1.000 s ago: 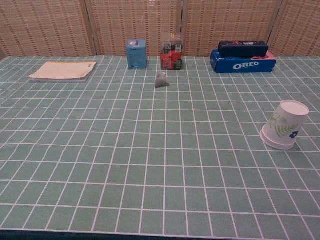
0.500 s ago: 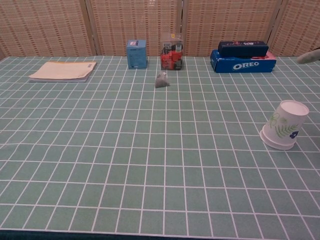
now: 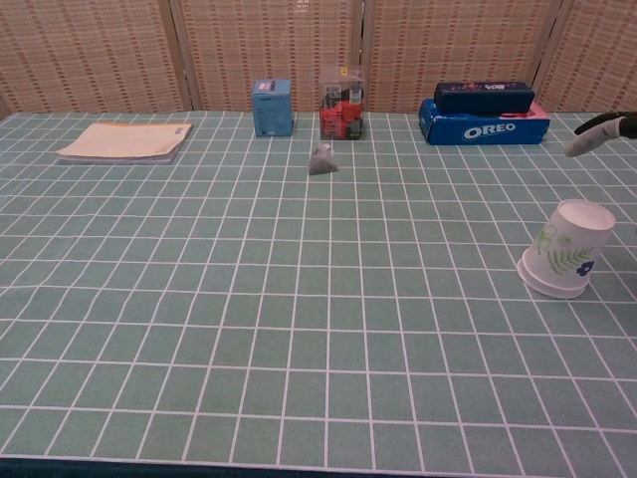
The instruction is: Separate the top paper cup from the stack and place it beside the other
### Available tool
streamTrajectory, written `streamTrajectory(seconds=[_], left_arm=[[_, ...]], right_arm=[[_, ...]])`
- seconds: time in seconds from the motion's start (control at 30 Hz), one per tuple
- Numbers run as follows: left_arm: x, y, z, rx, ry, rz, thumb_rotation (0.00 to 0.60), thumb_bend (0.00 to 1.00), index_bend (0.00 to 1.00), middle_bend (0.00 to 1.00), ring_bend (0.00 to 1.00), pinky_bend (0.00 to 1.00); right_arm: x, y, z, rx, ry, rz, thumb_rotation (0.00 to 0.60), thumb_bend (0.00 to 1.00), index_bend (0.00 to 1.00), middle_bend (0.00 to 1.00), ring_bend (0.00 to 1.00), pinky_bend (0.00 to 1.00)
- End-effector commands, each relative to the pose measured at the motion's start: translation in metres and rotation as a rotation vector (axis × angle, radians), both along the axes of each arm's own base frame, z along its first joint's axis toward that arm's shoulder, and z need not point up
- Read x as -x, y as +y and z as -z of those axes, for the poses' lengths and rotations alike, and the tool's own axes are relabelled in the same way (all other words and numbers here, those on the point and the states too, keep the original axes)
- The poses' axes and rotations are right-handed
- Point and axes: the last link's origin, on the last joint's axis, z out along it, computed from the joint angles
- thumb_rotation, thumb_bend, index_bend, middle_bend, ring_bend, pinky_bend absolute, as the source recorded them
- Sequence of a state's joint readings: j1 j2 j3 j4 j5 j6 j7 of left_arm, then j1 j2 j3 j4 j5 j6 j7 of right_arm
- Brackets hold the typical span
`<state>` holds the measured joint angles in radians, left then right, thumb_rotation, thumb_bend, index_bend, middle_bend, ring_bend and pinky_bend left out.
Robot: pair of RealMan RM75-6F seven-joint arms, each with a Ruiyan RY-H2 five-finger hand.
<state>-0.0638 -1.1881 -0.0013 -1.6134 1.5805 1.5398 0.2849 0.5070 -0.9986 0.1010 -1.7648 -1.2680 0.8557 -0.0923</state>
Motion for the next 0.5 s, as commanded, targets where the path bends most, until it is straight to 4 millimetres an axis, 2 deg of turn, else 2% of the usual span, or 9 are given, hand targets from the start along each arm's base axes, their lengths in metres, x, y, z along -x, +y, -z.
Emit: streamTrajectory(seconds=[0.03, 0.2, 0.5], left_arm=[[-0.0001, -0.0002, -0.0004, -0.001, -0.001, 0.001, 0.6, 0.49, 0.0, 0.0, 0.0, 0.0], [0.0002, -0.0003, -0.0008, -0.001, -0.002, 0.0, 0.6, 0.5, 0.0, 0.0, 0.0, 0.0], [0.0001, -0.0003, -0.0008, -0.001, -0.003, 0.001, 0.6, 0.5, 0.0, 0.0, 0.0, 0.0]], right_arm=[[-0.0005, -0.0019, 0.0027, -0.005, -0.001, 0.001, 0.6, 0.21, 0.14, 0.0, 0.0, 0.0], [0.0002, -0.0036, 0.0069, -0.01, -0.001, 0.004, 0.6, 0.22, 0.18, 0.0, 0.0, 0.0], [0.003, -0.0079, 0.0111, -0.018, 0.0, 0.014, 0.6, 0.22, 0.19, 0.0, 0.0, 0.0]])
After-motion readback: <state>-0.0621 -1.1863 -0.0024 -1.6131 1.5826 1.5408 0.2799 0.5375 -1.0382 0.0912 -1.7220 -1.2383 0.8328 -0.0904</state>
